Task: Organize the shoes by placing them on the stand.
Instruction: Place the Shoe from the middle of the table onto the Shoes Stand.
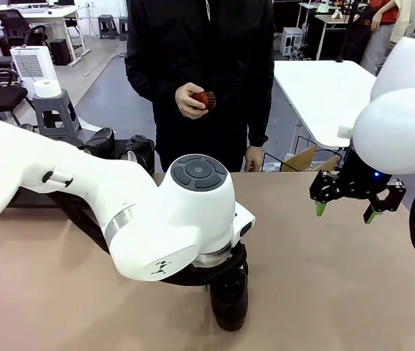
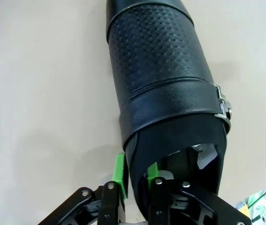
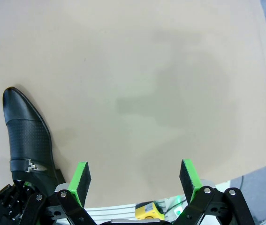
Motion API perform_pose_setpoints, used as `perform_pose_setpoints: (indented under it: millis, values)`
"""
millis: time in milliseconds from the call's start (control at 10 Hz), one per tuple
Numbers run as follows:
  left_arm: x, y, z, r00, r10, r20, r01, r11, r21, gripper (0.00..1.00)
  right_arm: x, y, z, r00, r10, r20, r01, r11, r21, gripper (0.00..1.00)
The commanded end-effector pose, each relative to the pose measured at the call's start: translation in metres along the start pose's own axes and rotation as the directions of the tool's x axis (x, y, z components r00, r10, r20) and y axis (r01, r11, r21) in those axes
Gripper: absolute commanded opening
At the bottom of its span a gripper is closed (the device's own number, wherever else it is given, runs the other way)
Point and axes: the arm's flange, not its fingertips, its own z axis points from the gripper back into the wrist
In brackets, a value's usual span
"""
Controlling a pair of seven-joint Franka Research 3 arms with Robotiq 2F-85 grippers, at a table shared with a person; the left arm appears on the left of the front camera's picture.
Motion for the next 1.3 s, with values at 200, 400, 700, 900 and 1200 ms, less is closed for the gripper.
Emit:
perform_pose_setpoints:
  millis: [200,400,700,900,1200]
  values:
    - [-0.003,-0.005,-0.001,1.000,0.022,-0.011,-0.021,1.000,0.021,0.00,0.001,-0.002,0.001,1.000,0.014,0.005,-0.014,1.000,-0.004,1.00]
    - [-0.008,-0.005,0.006,0.999,0.008,-0.052,-0.007,0.999,0.034,0.00,0.001,-0.002,0.001,1.000,0.014,0.005,-0.014,1.000,-0.004,1.00]
    - [-0.021,0.007,0.035,0.995,-0.025,-0.093,0.022,0.999,-0.030,0.00,0.001,-0.002,0.001,1.000,0.014,0.005,-0.014,1.000,-0.004,1.00]
    - [-0.029,0.030,0.068,0.993,-0.067,-0.098,0.061,0.996,-0.068,0.00,0.001,-0.002,0.001,1.000,0.014,0.005,-0.014,1.000,-0.004,1.00]
    - [-0.036,0.087,0.126,0.994,-0.096,-0.053,0.092,0.993,-0.076,0.00,0.001,-0.002,0.001,1.000,0.014,0.005,-0.014,1.000,-0.004,1.00]
